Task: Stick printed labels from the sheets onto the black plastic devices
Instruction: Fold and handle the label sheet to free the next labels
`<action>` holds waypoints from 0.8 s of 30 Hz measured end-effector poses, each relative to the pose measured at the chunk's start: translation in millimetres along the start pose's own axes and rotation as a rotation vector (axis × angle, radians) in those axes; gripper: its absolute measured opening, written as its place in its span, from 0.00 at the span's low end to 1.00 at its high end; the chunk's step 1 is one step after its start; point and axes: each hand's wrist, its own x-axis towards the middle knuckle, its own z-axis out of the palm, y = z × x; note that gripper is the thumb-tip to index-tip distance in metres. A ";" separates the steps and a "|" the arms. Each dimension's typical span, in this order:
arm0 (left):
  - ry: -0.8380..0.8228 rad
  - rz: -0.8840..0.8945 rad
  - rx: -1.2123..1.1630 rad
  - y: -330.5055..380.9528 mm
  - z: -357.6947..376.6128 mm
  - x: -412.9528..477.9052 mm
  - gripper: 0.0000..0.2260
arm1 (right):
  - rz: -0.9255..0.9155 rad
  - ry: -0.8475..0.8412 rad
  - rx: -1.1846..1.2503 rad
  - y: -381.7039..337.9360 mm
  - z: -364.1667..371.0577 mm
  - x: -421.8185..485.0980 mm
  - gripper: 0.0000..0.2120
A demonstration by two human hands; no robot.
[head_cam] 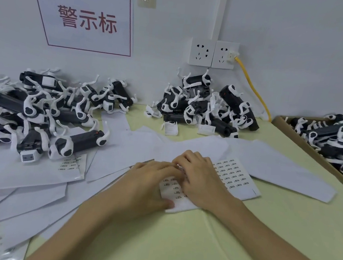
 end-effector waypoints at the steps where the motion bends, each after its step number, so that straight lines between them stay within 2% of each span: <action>1: -0.001 0.056 0.023 2.7 -1.2 -0.7 0.24 | -0.003 -0.009 -0.003 0.6 -0.1 0.0 0.11; 5: -0.002 0.257 0.167 11.9 3.6 -8.0 0.20 | -0.002 -0.014 0.012 3.1 1.3 0.3 0.10; 8: -0.064 0.280 0.232 8.4 8.0 -21.4 0.23 | 0.009 -0.004 0.036 3.0 1.9 1.0 0.09; 14: 0.047 0.381 0.446 14.4 9.5 -27.2 0.18 | 0.029 0.010 0.051 0.3 0.5 0.6 0.08; 20: 0.057 0.277 0.443 21.7 -2.3 -36.9 0.14 | 0.042 0.021 0.120 -0.2 -2.0 -0.5 0.10; 24: 0.104 0.148 0.368 13.5 -12.9 -33.6 0.17 | 0.040 0.052 0.204 -2.2 -1.5 -1.0 0.12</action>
